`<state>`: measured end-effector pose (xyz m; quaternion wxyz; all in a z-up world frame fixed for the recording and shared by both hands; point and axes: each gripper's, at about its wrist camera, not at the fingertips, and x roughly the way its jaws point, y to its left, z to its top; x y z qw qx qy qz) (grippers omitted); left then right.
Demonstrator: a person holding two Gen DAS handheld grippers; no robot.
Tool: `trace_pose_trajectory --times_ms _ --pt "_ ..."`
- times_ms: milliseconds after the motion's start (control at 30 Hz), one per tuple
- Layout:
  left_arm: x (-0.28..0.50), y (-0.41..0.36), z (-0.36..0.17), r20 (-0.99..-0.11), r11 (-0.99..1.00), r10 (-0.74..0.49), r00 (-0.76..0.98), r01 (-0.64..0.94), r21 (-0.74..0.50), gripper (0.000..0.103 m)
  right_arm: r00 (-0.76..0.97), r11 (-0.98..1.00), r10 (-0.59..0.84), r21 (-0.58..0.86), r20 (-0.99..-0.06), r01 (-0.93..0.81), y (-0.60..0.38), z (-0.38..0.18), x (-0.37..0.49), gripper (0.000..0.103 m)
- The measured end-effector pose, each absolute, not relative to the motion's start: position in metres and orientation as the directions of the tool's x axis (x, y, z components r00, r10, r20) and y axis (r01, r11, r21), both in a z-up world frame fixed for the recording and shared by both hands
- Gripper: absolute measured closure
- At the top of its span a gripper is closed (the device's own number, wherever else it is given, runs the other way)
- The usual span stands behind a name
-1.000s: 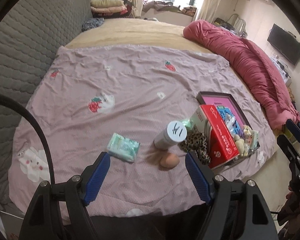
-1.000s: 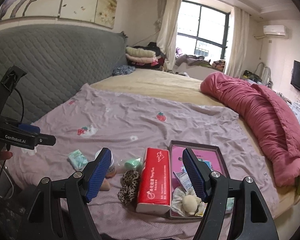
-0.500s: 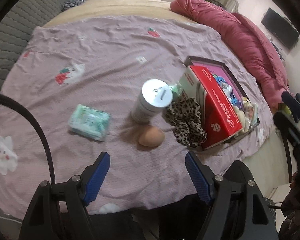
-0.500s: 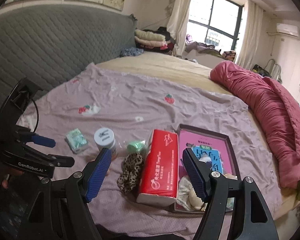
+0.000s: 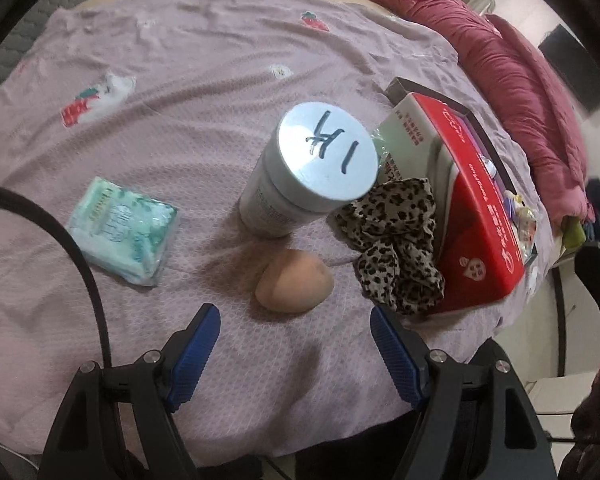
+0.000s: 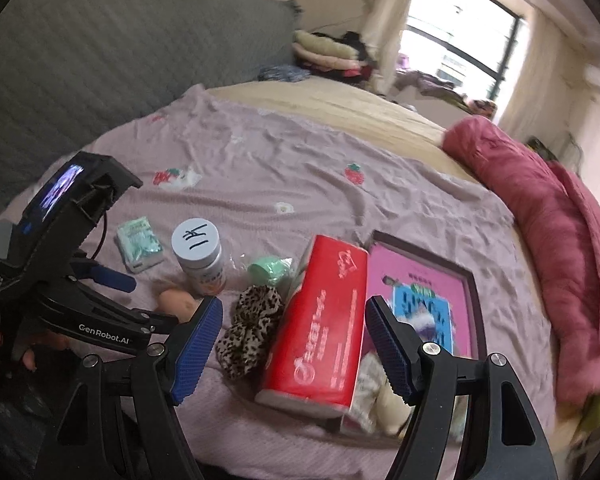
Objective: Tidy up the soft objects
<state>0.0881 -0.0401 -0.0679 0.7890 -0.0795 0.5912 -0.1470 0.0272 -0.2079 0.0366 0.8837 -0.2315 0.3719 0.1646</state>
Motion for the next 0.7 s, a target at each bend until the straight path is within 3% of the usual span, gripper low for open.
trace_pose_trajectory --times_ms 200,367,700 --pt "0.104 -0.044 -0.078 -0.903 0.936 -0.351 0.246 0.125 -0.330 0.026 0.505 0.647 0.157 -0.298 -0.849 -0.702 -0.179 0.020 0.088 0.028" --pt "0.113 -0.046 -0.086 -0.900 0.930 -0.367 0.236 0.115 -0.349 0.031 0.391 0.435 0.049 -0.333 -0.919 -0.837 -0.150 -0.009 0.133 0.028" --pt "0.119 -0.056 -0.097 -0.884 0.912 -0.408 0.226 0.133 -0.387 0.042 0.241 0.248 -0.097 -0.258 -0.966 -0.934 -0.124 -0.057 0.177 0.028"
